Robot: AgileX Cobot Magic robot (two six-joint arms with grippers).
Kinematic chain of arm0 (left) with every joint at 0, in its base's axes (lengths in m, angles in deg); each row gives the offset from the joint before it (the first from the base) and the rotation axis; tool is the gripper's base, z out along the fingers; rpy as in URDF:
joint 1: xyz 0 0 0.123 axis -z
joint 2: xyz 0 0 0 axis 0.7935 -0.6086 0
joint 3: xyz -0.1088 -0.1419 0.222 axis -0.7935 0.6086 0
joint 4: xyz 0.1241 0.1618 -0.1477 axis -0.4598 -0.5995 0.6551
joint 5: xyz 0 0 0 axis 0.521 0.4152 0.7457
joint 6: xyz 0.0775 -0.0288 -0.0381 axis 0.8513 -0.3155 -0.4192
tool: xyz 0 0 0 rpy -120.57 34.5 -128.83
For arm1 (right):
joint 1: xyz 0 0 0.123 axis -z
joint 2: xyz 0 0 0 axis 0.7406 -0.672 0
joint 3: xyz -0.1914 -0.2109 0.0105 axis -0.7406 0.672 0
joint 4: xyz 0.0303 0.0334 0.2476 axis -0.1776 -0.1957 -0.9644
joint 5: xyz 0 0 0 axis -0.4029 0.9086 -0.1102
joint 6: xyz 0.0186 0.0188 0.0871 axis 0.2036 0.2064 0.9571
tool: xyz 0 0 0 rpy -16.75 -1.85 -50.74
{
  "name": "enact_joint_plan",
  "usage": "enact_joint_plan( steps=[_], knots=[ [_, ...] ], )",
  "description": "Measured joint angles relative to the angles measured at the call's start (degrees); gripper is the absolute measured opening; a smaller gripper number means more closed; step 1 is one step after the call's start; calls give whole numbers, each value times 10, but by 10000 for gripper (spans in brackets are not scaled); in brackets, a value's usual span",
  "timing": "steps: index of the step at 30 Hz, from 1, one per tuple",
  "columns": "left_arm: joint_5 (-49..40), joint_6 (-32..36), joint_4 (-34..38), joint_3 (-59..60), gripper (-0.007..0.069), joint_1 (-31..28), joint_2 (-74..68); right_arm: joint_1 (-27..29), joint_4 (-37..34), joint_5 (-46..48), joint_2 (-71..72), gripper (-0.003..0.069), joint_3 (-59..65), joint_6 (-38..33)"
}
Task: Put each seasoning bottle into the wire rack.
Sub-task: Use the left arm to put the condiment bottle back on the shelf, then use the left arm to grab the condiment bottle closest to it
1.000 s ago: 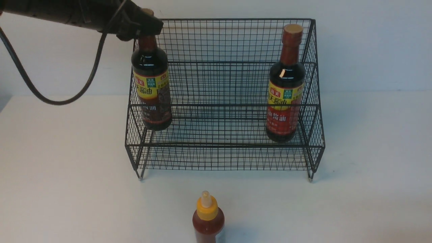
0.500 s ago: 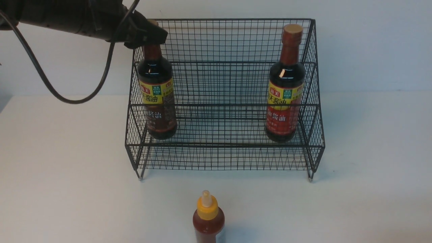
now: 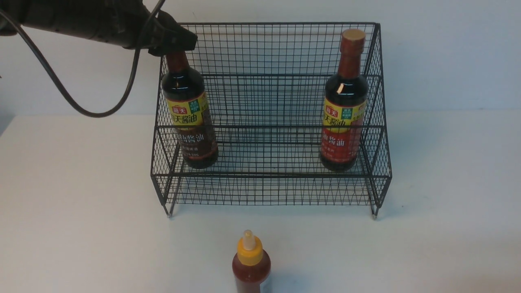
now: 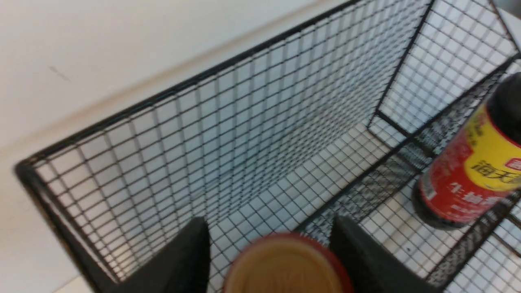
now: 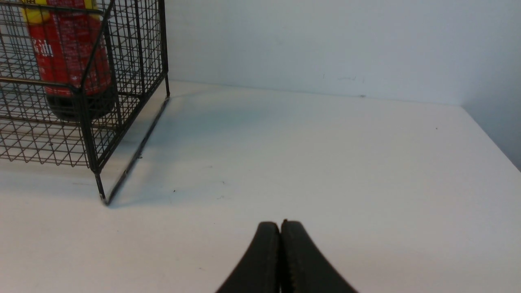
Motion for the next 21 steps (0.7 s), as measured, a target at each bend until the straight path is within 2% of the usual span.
enact_joint_plan(
  steps=[3, 9, 21],
  knots=[
    [2, 0, 1, 0, 495, 0, 0, 0, 0, 0, 0, -15, 0, 0],
    [3, 0, 9, 0, 564, 0, 22, 0, 0, 0, 0, -15, 0, 0],
    [21, 0, 11, -5, 563, 0, 90, 0, 0, 0, 0, -15, 0, 0]
  ],
)
